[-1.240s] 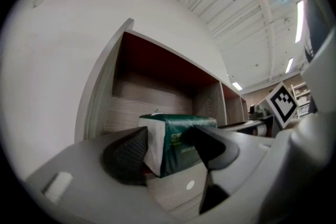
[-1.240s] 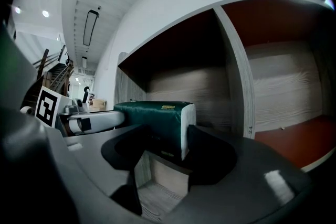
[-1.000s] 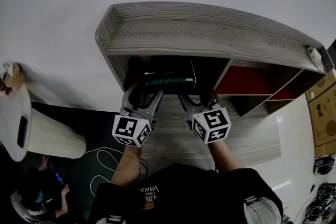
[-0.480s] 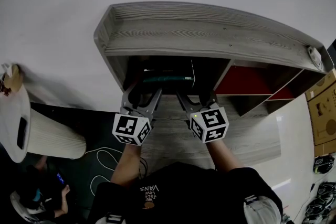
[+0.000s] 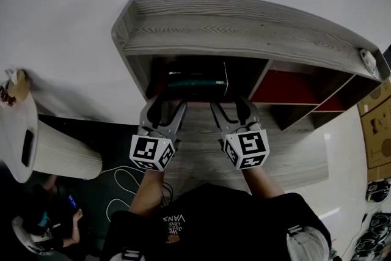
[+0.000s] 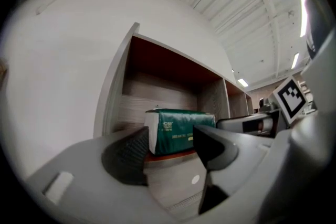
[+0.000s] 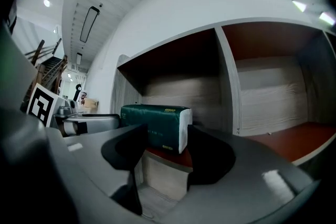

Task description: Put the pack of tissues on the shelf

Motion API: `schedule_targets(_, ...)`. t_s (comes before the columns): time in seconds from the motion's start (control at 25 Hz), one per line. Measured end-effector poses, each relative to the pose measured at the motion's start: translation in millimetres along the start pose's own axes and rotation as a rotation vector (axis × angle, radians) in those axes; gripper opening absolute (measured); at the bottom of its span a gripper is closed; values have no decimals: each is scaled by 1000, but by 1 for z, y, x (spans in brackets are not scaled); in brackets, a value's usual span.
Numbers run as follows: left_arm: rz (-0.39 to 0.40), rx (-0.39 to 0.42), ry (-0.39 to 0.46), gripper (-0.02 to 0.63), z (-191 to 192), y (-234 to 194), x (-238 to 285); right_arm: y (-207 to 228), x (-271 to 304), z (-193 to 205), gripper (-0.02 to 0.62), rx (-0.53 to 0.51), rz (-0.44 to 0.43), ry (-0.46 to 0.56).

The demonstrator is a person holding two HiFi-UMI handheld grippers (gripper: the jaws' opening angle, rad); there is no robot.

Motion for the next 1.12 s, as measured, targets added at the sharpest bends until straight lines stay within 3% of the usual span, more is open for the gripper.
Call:
schedule_targets(0.24,4,24,4,247,-5,7,-7,-10,-2,5,238,6,-28,-16)
schedule_targets(0.32,16,34,1,242,-6,11,-8,-12,-2,5,173,23,-37,-9)
schedule_targets(0.36,21,38,1,234,-6,13,-7,-13,-2,5,173,31,-42,-6)
schedule_targets(0.4,25,41,0,216,-7,15,-7,-14,-2,5,171,34,-45,-5)
schedule_targets(0.52,40,51,-5,145,-6,20,-4,-13,0,6,50,33,-47,-11)
schedule_targets(0.64,46,56,-25,115,-3,22,1,-12,3,8,5,37,-45,-22)
schedule_targets(0.84,42,53,-40,52,-3,16,7,-8,8,9,4,41,-35,-39)
schedule_targets(1.12,38,42,-62,52,-2,9,16,-1,17,7,5,24,-18,-62)
Point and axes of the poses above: the fingertips, and each gripper's own axes: x forward along the fingers, y to its right, z out of its underside, the point moved 1 cm from there along -x, backward along the fingers, and after that the axes turned 3 degrees about y, right-handed, at the moved point
